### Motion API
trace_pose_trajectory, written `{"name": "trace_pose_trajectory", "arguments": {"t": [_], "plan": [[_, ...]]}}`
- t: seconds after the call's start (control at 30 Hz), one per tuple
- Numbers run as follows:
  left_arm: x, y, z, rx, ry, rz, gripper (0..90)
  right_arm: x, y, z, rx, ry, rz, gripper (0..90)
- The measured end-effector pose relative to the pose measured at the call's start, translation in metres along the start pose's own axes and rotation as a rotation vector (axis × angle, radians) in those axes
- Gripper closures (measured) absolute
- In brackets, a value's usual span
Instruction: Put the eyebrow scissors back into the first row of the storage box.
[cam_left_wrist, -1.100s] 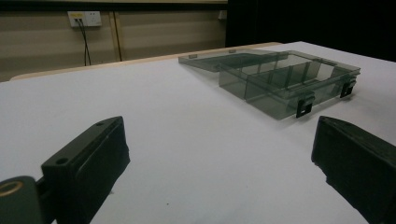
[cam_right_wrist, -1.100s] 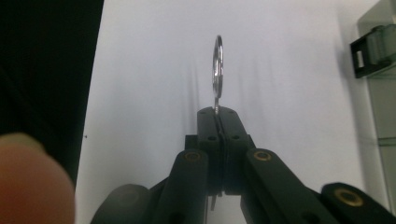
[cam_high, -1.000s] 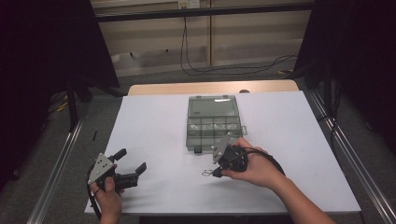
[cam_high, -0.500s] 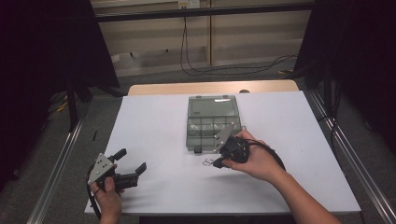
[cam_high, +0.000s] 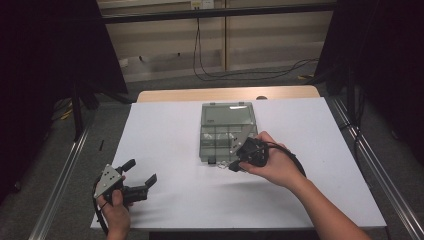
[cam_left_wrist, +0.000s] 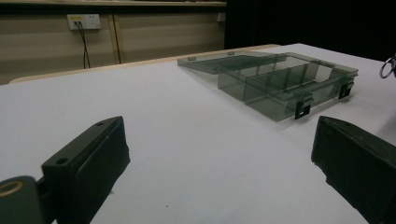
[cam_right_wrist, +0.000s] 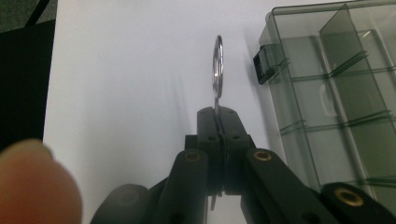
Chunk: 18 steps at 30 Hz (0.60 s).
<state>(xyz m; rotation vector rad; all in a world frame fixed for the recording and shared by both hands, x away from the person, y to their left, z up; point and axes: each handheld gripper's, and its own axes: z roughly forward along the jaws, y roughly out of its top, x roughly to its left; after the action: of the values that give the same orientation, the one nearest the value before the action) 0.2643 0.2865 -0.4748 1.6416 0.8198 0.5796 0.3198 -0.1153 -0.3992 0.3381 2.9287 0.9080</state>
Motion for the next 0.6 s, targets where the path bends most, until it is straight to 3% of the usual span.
{"name": "trace_pose_trajectory", "arguments": {"t": [0.6], "plan": [[0.001, 0.000, 0.000, -0.007, -0.008, 0.000, 4.3, -0.020, 0.009, -0.006, -0.014, -0.057, 0.023, 89.5]]}}
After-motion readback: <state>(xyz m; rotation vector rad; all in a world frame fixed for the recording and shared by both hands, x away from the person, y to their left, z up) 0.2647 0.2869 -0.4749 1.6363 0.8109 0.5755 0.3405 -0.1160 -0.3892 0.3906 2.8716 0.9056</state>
